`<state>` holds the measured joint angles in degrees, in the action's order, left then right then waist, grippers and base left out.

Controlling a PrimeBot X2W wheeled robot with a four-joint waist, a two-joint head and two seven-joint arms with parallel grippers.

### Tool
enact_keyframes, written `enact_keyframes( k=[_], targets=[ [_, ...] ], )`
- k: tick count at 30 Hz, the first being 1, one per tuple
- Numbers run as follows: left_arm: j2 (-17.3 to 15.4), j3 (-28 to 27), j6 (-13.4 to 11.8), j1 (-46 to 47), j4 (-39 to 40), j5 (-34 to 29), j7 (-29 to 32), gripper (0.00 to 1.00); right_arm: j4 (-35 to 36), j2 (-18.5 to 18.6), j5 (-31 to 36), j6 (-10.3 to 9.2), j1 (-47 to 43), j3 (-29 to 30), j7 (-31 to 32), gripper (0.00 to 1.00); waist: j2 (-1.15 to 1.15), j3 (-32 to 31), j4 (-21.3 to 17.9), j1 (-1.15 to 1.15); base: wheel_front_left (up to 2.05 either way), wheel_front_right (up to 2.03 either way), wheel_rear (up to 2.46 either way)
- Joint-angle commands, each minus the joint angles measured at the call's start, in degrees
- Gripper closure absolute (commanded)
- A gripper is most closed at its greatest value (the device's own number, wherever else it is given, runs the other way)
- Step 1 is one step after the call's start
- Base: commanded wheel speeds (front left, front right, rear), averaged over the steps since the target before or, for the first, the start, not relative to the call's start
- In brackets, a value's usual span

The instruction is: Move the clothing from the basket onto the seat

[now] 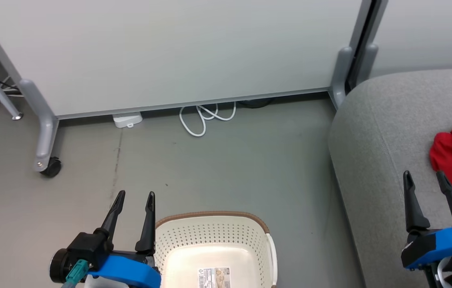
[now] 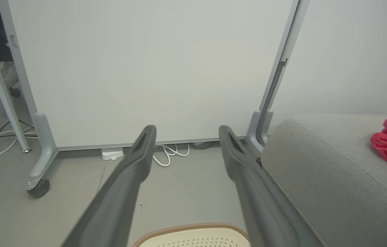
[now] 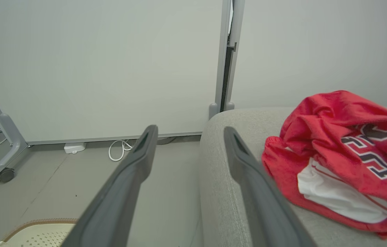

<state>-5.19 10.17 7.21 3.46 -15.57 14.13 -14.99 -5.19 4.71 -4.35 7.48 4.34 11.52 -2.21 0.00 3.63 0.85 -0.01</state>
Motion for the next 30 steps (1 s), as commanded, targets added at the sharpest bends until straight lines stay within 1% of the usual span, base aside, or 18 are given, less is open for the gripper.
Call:
enact_keyframes(
  k=[1,10,19,30],
  targets=[
    [0.09,-0.56,0.35,-0.26,-0.67,0.26,-0.28,0.00,1.32,-0.68,0.41,0.03,-1.87,-0.03,0.20,0.00,0.00,-0.84,1.35,0.01,0.00,0.00,0.00],
    [-0.40,-1.71,0.26,0.20,-3.65,1.19,-0.29,0.00,3.51,-1.85,0.40,0.03,-6.83,-2.25,-0.61,0.00,0.00,-1.80,3.98,0.01,0.00,0.00,0.00],
    [-0.90,-2.57,0.26,-0.25,-3.99,1.58,-0.29,0.00,0.71,-1.85,-2.25,0.03,-8.20,-5.16,-2.96,0.00,0.00,-2.19,3.69,0.01,0.00,0.00,0.00],
    [-0.56,-1.33,0.27,-0.57,-4.05,1.75,-0.29,0.00,-0.22,-1.86,-2.78,0.03,-8.06,-5.27,-3.62,0.00,0.00,-2.15,3.35,0.01,0.00,0.00,0.00]
  ],
)
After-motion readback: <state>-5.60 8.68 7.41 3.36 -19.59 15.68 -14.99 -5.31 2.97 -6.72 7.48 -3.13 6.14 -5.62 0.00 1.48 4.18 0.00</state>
